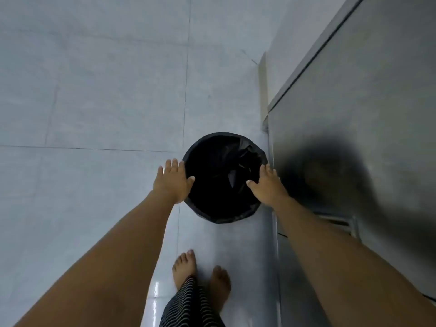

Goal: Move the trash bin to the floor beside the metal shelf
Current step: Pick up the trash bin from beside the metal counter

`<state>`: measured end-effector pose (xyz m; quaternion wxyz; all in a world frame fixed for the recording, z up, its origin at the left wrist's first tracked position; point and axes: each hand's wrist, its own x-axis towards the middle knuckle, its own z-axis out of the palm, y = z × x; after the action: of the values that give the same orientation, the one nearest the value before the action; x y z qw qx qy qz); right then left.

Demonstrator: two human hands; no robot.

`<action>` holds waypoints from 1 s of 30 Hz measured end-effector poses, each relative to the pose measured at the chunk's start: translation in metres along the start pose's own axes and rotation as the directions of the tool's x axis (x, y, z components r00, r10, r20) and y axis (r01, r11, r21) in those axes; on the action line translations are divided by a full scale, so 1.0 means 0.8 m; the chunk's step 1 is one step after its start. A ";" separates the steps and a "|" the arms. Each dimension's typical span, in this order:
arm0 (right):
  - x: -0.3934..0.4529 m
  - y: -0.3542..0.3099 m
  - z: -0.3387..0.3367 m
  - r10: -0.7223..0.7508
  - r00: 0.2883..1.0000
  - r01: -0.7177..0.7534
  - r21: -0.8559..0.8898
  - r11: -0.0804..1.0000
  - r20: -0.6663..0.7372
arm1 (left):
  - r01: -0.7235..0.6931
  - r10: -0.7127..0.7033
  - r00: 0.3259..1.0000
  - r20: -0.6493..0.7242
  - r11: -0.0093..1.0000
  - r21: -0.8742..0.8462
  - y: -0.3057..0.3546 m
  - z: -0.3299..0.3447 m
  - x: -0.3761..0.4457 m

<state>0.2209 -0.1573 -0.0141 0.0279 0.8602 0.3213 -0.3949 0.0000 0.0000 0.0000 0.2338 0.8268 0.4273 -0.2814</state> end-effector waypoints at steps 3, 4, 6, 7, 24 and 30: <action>0.037 0.017 0.026 0.048 0.996 -0.045 0.040 0.998 -0.076 | 0.039 -0.038 0.998 -0.043 0.999 0.002 -0.008 0.034 0.039; 0.045 0.021 0.034 0.058 0.993 -0.051 0.073 0.996 -0.098 | 0.053 -0.054 0.997 -0.059 0.999 -0.005 -0.012 0.044 0.048; 0.061 0.028 0.053 0.070 0.984 -0.047 0.141 0.989 -0.164 | 0.063 -0.068 0.994 -0.089 0.996 -0.062 -0.016 0.064 0.067; 0.068 0.031 0.062 0.071 0.978 -0.036 0.177 0.983 -0.196 | 0.059 -0.070 0.992 -0.101 0.992 -0.108 -0.019 0.076 0.077; 0.016 -0.012 0.011 0.158 0.945 -0.038 0.384 0.923 -0.286 | 0.099 -0.362 0.925 -0.115 0.521 -0.848 0.021 0.037 0.045; -0.090 -0.055 -0.093 0.107 0.943 0.003 0.329 0.944 -0.314 | 0.031 -0.350 0.922 -0.166 0.492 -0.870 0.027 -0.081 -0.054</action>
<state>0.2102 -0.1383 0.0967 -0.1574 0.9149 0.2288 -0.2929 0.0151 0.0044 0.0790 0.5033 0.5843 0.6316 0.0793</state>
